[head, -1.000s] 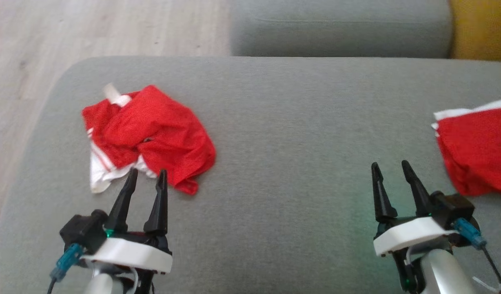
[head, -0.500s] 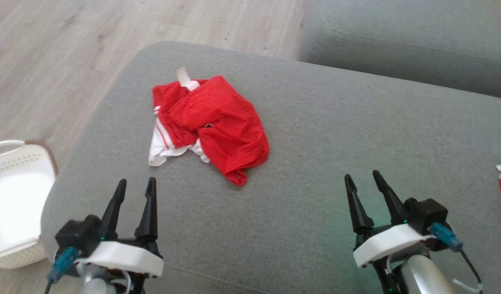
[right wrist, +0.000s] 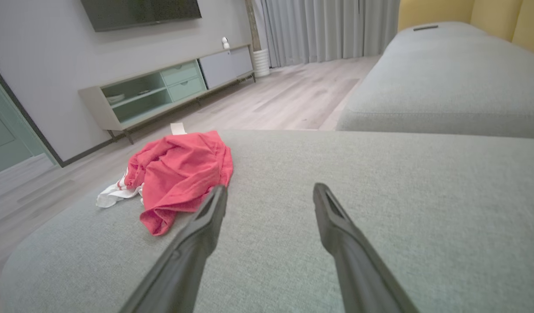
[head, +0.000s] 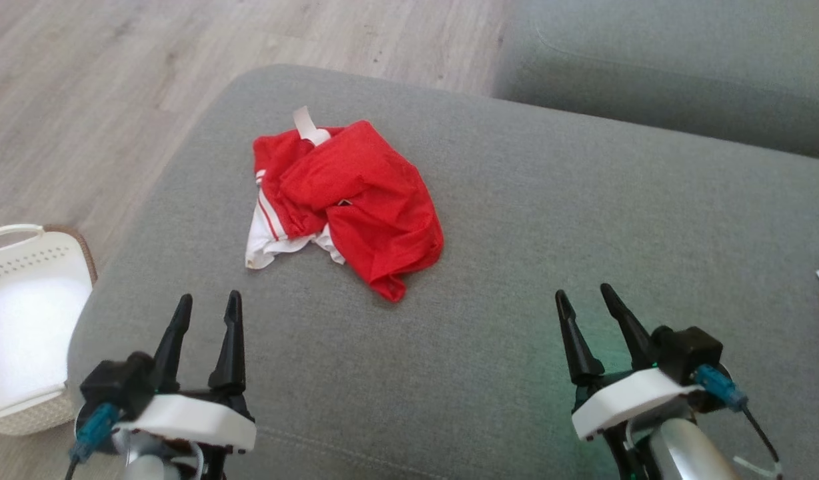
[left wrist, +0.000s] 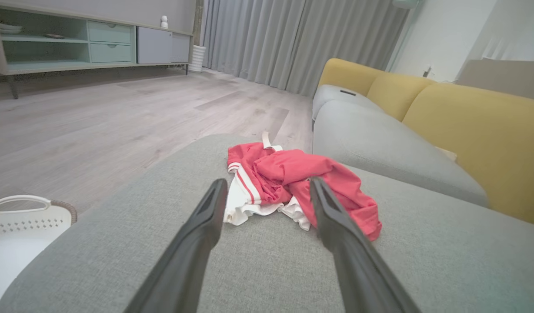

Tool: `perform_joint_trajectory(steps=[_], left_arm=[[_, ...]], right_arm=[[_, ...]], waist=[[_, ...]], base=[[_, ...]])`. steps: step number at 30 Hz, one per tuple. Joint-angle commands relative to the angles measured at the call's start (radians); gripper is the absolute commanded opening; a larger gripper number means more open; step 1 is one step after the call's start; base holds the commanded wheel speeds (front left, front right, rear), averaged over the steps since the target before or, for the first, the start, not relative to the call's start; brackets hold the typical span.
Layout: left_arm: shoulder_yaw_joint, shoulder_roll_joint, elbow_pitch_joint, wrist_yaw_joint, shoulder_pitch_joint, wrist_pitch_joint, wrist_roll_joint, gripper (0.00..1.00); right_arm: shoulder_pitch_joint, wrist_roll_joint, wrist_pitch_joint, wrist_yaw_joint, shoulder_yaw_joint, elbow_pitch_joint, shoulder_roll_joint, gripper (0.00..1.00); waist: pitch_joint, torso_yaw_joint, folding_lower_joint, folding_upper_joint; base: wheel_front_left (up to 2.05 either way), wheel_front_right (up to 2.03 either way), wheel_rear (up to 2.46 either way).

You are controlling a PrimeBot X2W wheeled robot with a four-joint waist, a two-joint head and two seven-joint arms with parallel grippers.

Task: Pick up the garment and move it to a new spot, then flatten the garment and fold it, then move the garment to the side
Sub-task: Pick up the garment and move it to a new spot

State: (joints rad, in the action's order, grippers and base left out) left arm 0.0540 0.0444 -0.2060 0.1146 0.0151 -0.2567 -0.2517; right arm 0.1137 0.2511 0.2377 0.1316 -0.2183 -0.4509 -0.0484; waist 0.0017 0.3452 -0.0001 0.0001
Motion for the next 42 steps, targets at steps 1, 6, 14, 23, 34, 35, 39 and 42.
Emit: perform_joint_trajectory(steps=[1, 6, 14, 23, 34, 35, 39, 42], left_arm=[[-0.031, 0.006, 0.021, 0.004, -0.06, -0.005, 0.01, 1.0], [0.016, 0.065, -0.116, 0.012, -0.181, 0.009, 0.06, 1.0], [0.218, 0.21, -0.302, 0.016, -0.493, 0.166, -0.003, 1.0], [0.538, 0.392, -0.408, 0.016, -0.752, 0.251, -0.246, 1.0], [0.67, 0.433, -0.582, 0.016, -0.903, 0.163, -0.33, 0.4], [0.676, 0.434, -0.594, 0.016, -0.912, 0.143, -0.33, 0.0], [0.693, 0.433, -0.624, 0.016, -0.941, 0.045, -0.309, 0.0], [0.693, 0.423, -0.598, 0.016, -0.947, 0.005, -0.288, 0.0]], right_arm=[[0.055, -0.003, 0.006, -0.001, -0.02, 0.03, -0.002, 1.0], [0.093, -0.017, -0.01, -0.001, 0.004, 0.055, -0.002, 1.0], [0.163, -0.071, -0.038, -0.001, 0.05, 0.121, -0.002, 1.0], [0.216, -0.101, -0.061, -0.001, 0.084, 0.189, -0.002, 1.0], [0.223, -0.111, -0.063, -0.001, 0.087, 0.203, -0.002, 1.0], [0.223, -0.111, -0.063, -0.001, 0.087, 0.202, -0.002, 1.0], [0.219, -0.101, -0.055, -0.001, 0.085, 0.192, -0.002, 1.0], [0.21, -0.09, -0.047, -0.001, 0.083, 0.178, -0.002, 1.0]], waist=[[0.018, -0.015, 0.0001, -0.0001], [0.102, -0.055, 0.0001, -0.0001], [0.247, -0.109, 0.0001, -0.0001], [0.368, -0.172, 0.0001, -0.0001], [0.399, -0.214, 0.0001, -0.0001], [0.395, -0.217, 0.0001, -0.0001], [0.364, -0.227, 0.0001, -0.0001], [0.33, -0.231, 0.0001, -0.0001]], base=[[0.0, 0.0, 0.0], [0.0, 0.0, 0.0], [0.0, 0.0, 0.0], [0.0, 0.0, 0.0], [0.0, 0.0, 0.0], [0.0, 0.0, 0.0], [0.0, 0.0, 0.0], [0.0, 0.0, 0.0]])
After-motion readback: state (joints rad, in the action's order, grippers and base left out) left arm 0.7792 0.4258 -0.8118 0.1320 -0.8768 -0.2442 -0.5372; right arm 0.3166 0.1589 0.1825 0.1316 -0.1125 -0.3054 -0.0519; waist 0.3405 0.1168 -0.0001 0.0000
